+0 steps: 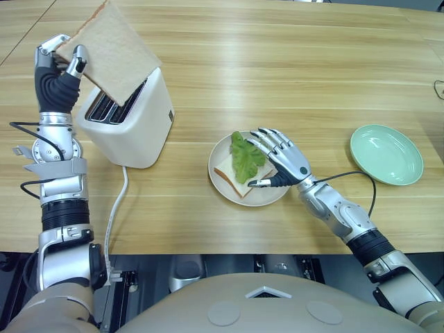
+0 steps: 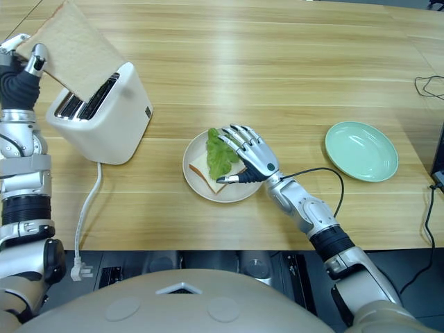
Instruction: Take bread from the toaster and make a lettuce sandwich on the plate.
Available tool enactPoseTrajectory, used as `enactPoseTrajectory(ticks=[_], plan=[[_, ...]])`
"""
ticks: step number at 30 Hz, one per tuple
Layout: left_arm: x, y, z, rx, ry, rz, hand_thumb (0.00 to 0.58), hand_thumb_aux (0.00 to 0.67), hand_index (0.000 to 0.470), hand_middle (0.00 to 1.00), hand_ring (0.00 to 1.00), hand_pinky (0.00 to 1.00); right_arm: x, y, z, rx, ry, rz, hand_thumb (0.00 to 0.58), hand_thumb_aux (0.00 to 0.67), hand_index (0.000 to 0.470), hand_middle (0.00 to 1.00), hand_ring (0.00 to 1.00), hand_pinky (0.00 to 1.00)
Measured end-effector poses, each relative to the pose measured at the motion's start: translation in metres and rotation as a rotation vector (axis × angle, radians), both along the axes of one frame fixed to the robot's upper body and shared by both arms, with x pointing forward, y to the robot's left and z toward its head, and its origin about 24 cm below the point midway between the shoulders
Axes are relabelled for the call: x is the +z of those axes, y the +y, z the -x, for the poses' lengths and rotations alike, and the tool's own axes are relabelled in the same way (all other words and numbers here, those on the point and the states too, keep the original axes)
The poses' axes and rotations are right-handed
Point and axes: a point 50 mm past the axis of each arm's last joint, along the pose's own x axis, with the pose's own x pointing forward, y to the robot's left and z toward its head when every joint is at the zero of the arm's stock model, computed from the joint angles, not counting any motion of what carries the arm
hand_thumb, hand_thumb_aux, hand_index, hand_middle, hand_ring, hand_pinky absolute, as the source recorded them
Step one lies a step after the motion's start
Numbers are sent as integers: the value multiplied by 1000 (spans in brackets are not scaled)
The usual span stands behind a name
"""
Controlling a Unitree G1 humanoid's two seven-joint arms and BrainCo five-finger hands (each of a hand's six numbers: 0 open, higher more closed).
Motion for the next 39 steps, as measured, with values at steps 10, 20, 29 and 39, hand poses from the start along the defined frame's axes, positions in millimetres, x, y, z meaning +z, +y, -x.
enactPoseTrajectory(ticks=[10, 20, 29, 39], plan=[[-33, -80, -12, -516, 249, 49, 580, 670, 460, 1000, 1000, 1000, 35, -64, -7, -259, -120, -188, 0, 0, 0, 0, 0, 0], [-95, -128, -16, -687, 513, 121, 580, 670, 460, 1000, 1000, 1000, 55, -91, 3, -314, -162, -364, 0, 0, 0, 0, 0, 0], [-131, -149, -10, -635, 630, 236, 580, 670, 460, 1000, 1000, 1000, 46, -67, 8, -216, -100, -394, 0, 0, 0, 0, 0, 0], [-161, -162, 14, -594, 748, 273, 580, 670, 460, 1000, 1000, 1000, 26, -21, 22, 10, 40, -324, 0, 0, 0, 0, 0, 0]])
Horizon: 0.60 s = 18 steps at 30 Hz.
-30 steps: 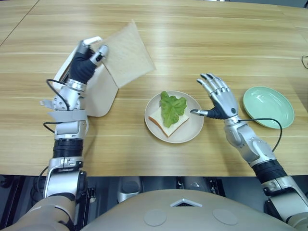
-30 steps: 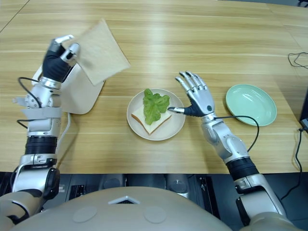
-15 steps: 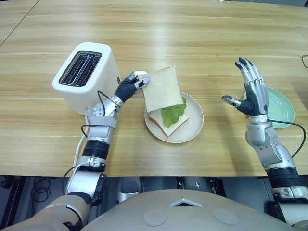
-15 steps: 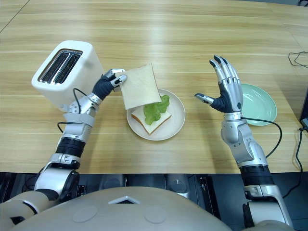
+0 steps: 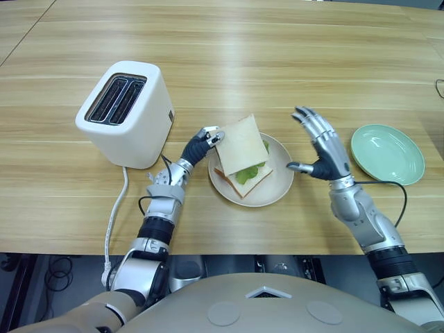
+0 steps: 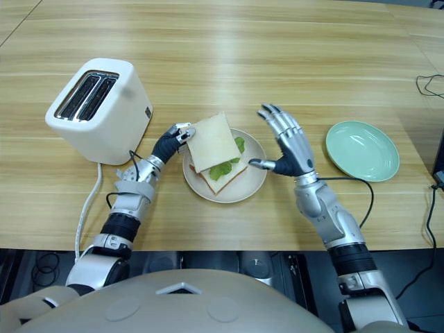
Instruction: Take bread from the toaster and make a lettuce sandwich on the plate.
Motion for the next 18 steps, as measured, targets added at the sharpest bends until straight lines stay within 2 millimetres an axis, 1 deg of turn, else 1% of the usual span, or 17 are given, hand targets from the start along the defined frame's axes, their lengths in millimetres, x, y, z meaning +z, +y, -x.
enactPoseTrajectory(ticks=[2, 6, 12, 15, 18], plan=[[1, -2, 3, 3, 0, -3, 580, 670, 460, 1000, 1000, 1000, -2, 10, 3, 59, 15, 21, 0, 0, 0, 0, 0, 0], [1, -3, 6, 9, 2, -9, 580, 670, 460, 1000, 1000, 1000, -8, 16, 8, 108, 45, 47, 0, 0, 0, 0, 0, 0], [1, -9, 10, -2, -2, -39, 580, 670, 460, 1000, 1000, 1000, -16, 29, 16, 193, 107, 96, 0, 0, 0, 0, 0, 0], [1, -11, 10, 2, -4, -50, 580, 670, 460, 1000, 1000, 1000, -23, 36, 21, 243, 149, 140, 0, 0, 0, 0, 0, 0], [1, -10, 10, 8, -7, -67, 580, 670, 460, 1000, 1000, 1000, -32, 39, 27, 281, 211, 187, 0, 0, 0, 0, 0, 0]])
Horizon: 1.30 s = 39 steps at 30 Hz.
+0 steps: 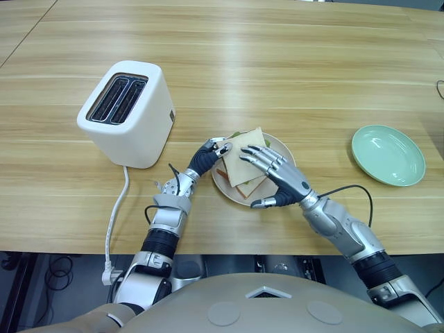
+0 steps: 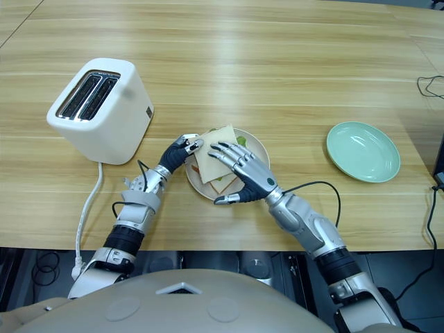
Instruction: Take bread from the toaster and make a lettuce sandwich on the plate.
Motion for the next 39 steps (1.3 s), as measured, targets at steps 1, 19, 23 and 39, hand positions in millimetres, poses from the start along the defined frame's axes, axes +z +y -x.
enactPoseTrajectory(ticks=[1, 19, 23, 39], plan=[[-1, 0, 0, 2, 1, -4, 580, 670, 460, 1000, 1000, 1000, -2, 0, 1, 6, 14, 13, 0, 0, 0, 0, 0, 0], [-8, 1, -2, 17, -21, -121, 0, 0, 0, 737, 737, 737, -24, -9, -4, 10, 162, 162, 0, 0, 0, 0, 0, 0], [-4, 11, -5, 65, -116, -244, 0, 0, 0, 400, 400, 400, -25, -9, -4, 11, 187, 167, 0, 0, 0, 0, 0, 0], [62, 47, -22, 300, -654, -340, 0, 0, 0, 0, 0, 0, -19, -15, -6, -26, 157, 112, 0, 0, 0, 0, 0, 0]])
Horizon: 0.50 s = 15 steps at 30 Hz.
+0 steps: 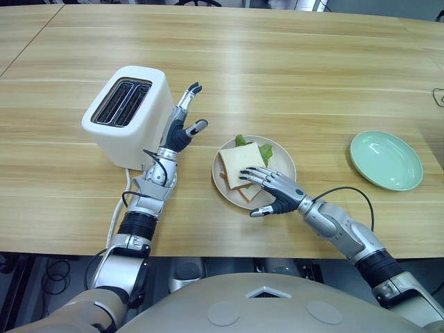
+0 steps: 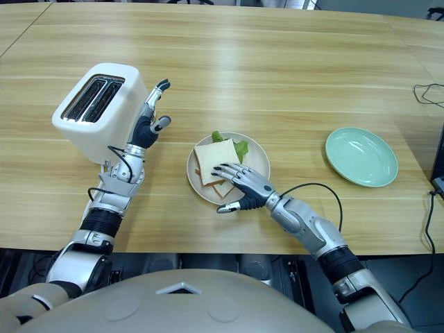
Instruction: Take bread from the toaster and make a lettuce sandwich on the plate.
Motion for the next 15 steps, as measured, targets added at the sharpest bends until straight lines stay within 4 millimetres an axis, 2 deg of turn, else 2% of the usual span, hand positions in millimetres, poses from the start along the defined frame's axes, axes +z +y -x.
enactPoseTrajectory(ticks=[3, 4, 5, 7, 8, 9, 10, 11, 12, 13, 14, 15], plan=[[3, -2, 4, -61, -29, 30, 0, 0, 0, 0, 0, 0, 16, -5, -5, -53, -61, -123, 0, 0, 0, 0, 0, 0], [5, -3, 6, -95, -37, 47, 18, 11, 7, 27, 27, 27, 25, -6, -7, -61, -91, -177, 0, 0, 0, 0, 0, 0], [5, -5, 9, -144, -39, 64, 385, 281, 193, 118, 118, 118, 35, -7, -7, -66, -116, -245, 0, 0, 0, 0, 0, 0], [8, -9, 18, -245, -55, 104, 539, 491, 337, 329, 329, 329, 58, -10, -5, -60, -162, -394, 0, 0, 0, 0, 0, 0], [9, -9, 20, -277, -57, 117, 577, 625, 429, 506, 506, 506, 64, -11, -5, -54, -164, -435, 108, 66, 45, 0, 0, 0], [12, -10, 24, -335, -58, 141, 580, 670, 460, 639, 639, 639, 71, -14, -2, -40, -148, -491, 313, 215, 148, 0, 0, 0], [14, -11, 27, -377, -59, 145, 580, 670, 460, 776, 776, 776, 74, -17, 1, -29, -136, -515, 415, 313, 215, 0, 0, 0], [15, -11, 32, -446, -50, 142, 580, 670, 460, 1000, 1000, 1000, 76, -19, 4, -8, -97, -533, 452, 355, 244, 0, 0, 0], [14, -11, 37, -501, -40, 128, 580, 670, 460, 1000, 1000, 1000, 76, -22, 7, 11, -68, -530, 520, 455, 312, 129, 129, 129], [11, -12, 42, -550, -21, 112, 580, 670, 460, 1000, 1000, 1000, 74, -24, 9, 23, -33, -524, 547, 510, 350, 310, 310, 310], [7, -14, 49, -627, 11, 83, 580, 670, 460, 1000, 1000, 1000, 70, -25, 14, 54, 26, -503, 559, 541, 372, 373, 373, 373], [1, -17, 58, -713, 54, 38, 580, 670, 460, 1000, 1000, 1000, 63, -26, 21, 88, 96, -471, 580, 670, 460, 647, 647, 647]])
